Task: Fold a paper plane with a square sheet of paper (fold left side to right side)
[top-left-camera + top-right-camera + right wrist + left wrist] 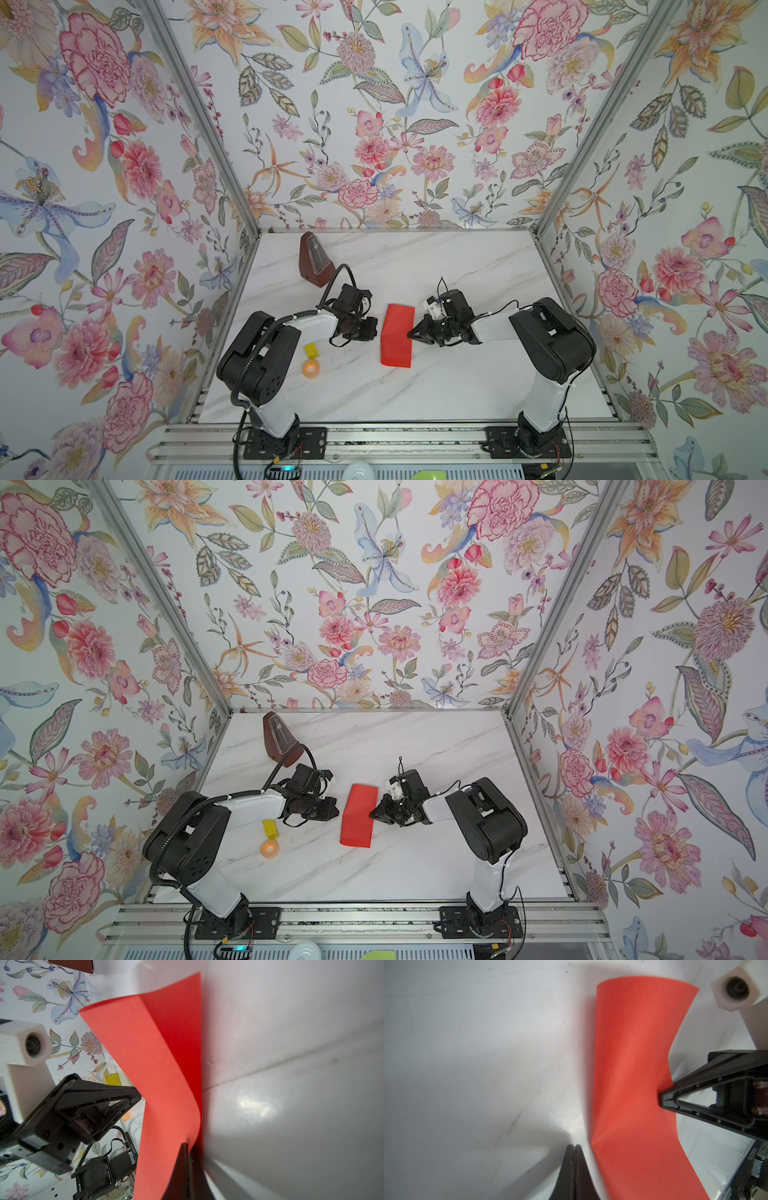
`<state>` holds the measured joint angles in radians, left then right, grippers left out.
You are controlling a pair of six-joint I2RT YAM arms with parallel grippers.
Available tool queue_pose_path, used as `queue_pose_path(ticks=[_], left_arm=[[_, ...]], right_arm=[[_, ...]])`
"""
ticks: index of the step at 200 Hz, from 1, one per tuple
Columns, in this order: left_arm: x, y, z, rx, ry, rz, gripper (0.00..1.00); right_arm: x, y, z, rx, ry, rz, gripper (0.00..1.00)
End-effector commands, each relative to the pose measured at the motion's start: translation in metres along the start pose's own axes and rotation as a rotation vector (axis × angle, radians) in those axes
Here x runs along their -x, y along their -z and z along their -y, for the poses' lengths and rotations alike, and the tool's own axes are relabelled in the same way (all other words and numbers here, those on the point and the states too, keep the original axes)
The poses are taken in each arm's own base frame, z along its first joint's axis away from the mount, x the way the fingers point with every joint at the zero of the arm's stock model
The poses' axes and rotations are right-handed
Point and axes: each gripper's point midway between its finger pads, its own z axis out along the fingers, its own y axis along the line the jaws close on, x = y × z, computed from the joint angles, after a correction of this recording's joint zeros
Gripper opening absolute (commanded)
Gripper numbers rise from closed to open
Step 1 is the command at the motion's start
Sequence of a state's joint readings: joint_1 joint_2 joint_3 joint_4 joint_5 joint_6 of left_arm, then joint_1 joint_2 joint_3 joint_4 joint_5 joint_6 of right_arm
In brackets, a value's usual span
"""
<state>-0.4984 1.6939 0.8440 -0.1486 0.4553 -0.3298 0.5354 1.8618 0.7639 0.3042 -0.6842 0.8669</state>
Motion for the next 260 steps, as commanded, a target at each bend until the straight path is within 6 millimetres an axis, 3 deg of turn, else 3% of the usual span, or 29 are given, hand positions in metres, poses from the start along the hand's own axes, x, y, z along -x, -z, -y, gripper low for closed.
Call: queue_pose_path(ticks=[1, 27, 61, 116, 165, 195, 216, 260], left_arm=[[0.02, 0.006, 0.027, -0.032, -0.055, 0.02, 0.0], [0.024, -0.009, 0.047, -0.079, -0.08, 0.001, 0.01], [0.023, -0.028, 0.048, -0.089, -0.082, -0.014, 0.0], [0.007, -0.036, 0.004, 0.026, -0.034, -0.045, 0.0], [-0.029, -0.031, -0.047, 0.105, 0.068, -0.085, 0.0], [-0.041, -0.025, -0.063, 0.123, 0.112, -0.093, 0.0], [-0.022, -0.016, -0.052, 0.091, 0.099, -0.045, 0.0], [0.03, 0.002, 0.002, -0.04, 0.016, 0.071, 0.0]], right_arm=[[-0.016, -0.005, 0.039, -0.136, -0.064, -0.029, 0.0], [-0.016, -0.004, 0.039, -0.137, -0.066, -0.027, 0.0], [-0.016, -0.004, 0.039, -0.139, -0.066, -0.031, 0.0], [-0.019, -0.004, 0.043, -0.149, -0.069, -0.036, 0.0], [-0.02, -0.003, 0.043, -0.151, -0.069, -0.038, 0.0], [-0.02, -0.002, 0.043, -0.156, -0.067, -0.037, 0.0], [-0.02, -0.001, 0.043, -0.158, -0.064, -0.036, 0.0], [-0.019, -0.002, 0.042, -0.157, -0.066, -0.036, 0.0]])
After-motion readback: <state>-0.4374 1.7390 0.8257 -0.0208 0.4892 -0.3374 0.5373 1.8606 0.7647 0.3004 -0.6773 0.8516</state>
